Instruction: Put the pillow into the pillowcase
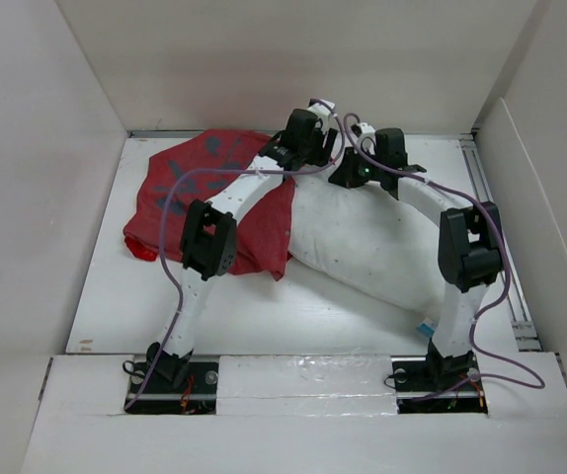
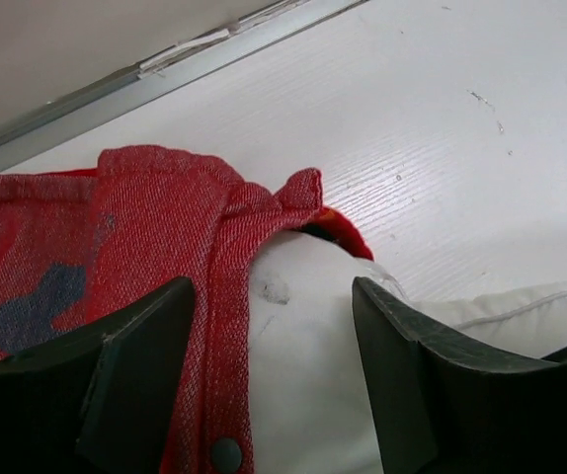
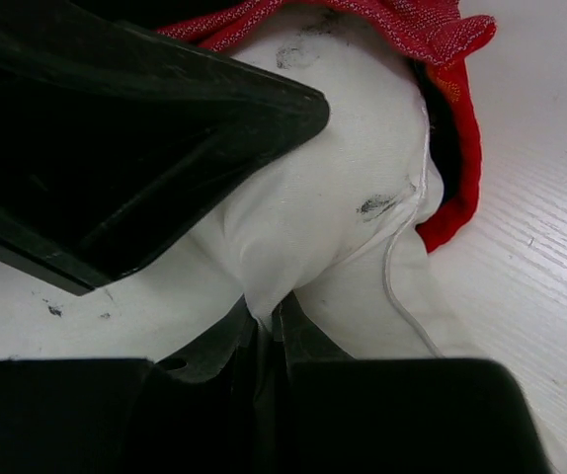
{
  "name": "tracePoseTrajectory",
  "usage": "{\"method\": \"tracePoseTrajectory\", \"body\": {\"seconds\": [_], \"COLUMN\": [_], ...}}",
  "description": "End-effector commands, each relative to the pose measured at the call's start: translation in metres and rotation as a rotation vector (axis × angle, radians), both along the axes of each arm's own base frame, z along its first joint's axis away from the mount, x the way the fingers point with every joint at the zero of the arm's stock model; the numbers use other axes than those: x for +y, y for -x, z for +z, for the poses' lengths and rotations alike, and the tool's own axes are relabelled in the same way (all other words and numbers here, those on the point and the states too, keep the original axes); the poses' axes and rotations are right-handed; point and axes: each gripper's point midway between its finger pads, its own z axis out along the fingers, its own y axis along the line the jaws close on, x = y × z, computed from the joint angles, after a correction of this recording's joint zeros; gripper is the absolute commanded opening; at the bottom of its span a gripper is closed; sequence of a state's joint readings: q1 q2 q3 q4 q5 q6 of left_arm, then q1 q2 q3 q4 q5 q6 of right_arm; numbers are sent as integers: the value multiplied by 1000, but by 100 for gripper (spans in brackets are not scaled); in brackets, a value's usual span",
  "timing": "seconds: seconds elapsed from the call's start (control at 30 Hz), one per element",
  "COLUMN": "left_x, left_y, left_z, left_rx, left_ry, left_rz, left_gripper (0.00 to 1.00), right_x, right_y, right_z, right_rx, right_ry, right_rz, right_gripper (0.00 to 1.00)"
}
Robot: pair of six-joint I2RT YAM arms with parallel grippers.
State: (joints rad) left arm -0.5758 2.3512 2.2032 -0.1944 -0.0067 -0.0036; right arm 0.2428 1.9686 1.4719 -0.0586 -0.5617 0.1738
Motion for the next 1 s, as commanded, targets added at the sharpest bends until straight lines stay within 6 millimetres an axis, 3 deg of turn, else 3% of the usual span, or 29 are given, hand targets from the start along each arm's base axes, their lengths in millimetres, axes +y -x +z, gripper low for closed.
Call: {"method": "tracePoseTrajectory", "body": {"seconds": [0.0, 0.03, 0.1, 0.2, 0.23, 0.27, 0.63, 0.73, 0.77, 0.9, 0.93, 0.97], "left_x": [-2, 1, 4, 4, 7, 6, 21, 25, 26, 38, 41, 36], "left_y": [-11, -11, -16, -16, -17, -18, -22, -22, -22, -19, -13, -7], "left_z": [46, 47, 30, 30, 20, 14, 5, 20, 35, 91, 118, 130], "left_rx": [-98, -98, -83, -83, -70, -62, -42, -62, -83, -140, -168, -178], "left_ry": [66, 59, 35, 34, 18, 13, -15, -2, 17, 109, 146, 167], "left_rz": [-19, -6, 21, 22, 35, 35, 57, 82, 94, 188, 193, 186], "left_gripper": [62, 62, 62, 61, 61, 54, 14, 5, 0, 0, 0, 0], "right_x": [19, 19, 18, 22, 22, 26, 30, 35, 39, 47, 52, 56], "right_y": [20, 20, 23, 26, 26, 27, 26, 26, 28, 31, 32, 34], "right_z": [3, 3, 3, 7, 7, 6, 5, -1, -5, -3, -1, 3], "right_rx": [15, 15, 16, 5, 4, 3, 2, 3, 12, 0, -2, -12], "right_ry": [-11, -11, -11, -14, -14, -9, -4, 4, 7, -3, -10, -30], "right_rz": [59, 59, 59, 69, 69, 70, 71, 87, 96, 117, 122, 150], "right_gripper": [6, 6, 6, 6, 6, 6, 5, 1, 0, 0, 0, 0]}}
